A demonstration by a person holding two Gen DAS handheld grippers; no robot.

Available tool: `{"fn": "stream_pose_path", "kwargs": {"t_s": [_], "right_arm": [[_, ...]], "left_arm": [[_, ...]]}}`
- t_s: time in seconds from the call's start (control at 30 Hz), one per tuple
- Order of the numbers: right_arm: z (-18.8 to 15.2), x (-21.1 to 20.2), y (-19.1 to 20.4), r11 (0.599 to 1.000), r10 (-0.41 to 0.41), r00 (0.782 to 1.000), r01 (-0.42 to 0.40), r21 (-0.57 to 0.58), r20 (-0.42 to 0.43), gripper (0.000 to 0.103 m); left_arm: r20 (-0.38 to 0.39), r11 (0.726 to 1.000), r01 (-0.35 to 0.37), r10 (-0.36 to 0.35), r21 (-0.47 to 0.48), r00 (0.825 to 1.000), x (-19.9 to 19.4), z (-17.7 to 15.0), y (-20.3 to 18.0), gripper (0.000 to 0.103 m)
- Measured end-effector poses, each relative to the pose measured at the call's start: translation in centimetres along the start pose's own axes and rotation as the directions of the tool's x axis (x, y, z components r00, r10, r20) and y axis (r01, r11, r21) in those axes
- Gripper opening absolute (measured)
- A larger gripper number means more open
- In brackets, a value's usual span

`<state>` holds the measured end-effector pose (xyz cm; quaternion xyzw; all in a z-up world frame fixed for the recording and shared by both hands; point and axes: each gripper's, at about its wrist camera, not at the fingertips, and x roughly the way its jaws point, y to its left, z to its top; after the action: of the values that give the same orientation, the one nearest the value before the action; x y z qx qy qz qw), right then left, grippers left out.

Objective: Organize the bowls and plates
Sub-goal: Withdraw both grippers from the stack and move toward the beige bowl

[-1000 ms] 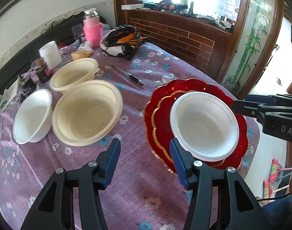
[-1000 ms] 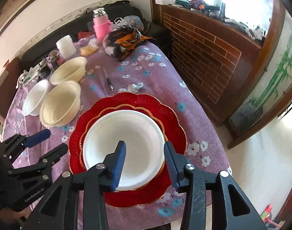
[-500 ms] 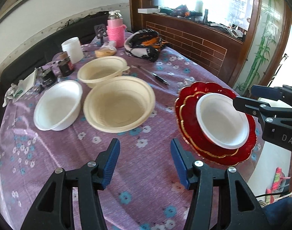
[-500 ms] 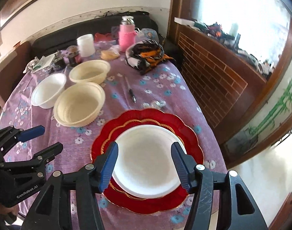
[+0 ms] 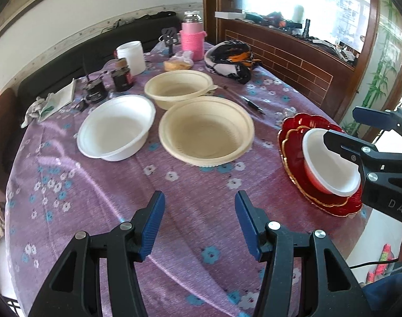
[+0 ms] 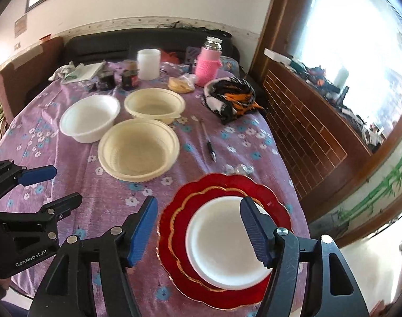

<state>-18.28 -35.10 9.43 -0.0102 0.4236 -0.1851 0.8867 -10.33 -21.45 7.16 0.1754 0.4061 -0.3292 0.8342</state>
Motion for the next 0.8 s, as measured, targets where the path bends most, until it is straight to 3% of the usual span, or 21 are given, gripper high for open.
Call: {"fn": "stream_pose_path", "kwargs": {"t_s": [0.8], "right_arm": [[1.2,0.5,5.3,0.983,0.055,0.998,-0.049,-0.178,0.028,0.070]], "left_arm": [[-0.016,0.992,-0.083,0.082,-0.099,0.997,-1.1,-1.7,3.4,0.055]]}}
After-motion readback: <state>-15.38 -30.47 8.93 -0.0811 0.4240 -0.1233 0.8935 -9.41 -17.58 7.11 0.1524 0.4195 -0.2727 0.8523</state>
